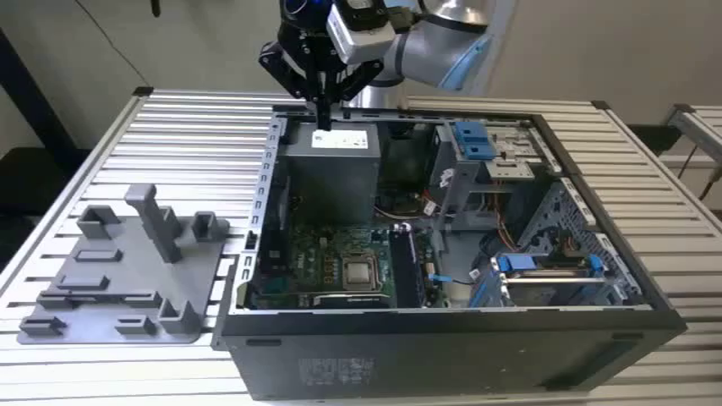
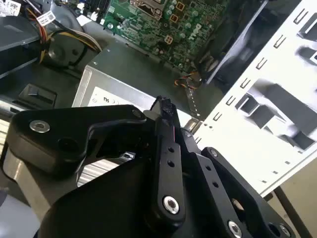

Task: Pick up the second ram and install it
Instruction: 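Reach for the second ram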

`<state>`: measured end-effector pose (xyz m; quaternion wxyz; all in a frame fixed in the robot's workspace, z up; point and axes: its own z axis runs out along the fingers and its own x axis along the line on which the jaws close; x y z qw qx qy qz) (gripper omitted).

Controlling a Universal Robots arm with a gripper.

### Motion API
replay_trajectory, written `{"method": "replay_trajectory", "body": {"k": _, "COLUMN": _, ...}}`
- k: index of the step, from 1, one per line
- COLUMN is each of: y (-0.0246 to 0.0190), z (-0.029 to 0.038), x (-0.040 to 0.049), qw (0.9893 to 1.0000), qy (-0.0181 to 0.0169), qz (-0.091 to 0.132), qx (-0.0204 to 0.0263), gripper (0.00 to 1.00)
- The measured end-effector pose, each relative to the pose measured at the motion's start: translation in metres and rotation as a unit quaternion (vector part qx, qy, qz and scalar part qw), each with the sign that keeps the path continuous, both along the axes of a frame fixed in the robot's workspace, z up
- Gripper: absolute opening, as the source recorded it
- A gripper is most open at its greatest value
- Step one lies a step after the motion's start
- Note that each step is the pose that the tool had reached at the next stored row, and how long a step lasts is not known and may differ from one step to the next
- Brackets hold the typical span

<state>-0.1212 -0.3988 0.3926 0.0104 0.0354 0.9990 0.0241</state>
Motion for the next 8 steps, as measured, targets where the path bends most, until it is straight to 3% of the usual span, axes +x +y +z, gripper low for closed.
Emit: {"method": "replay_trajectory", "body": {"k": 8, "y": 0.0, "z": 0.0, "x": -0.0003, "qw": 1.0, "qy": 0.0, "qz": 0.0, "qx": 0.0, "gripper": 0.11}}
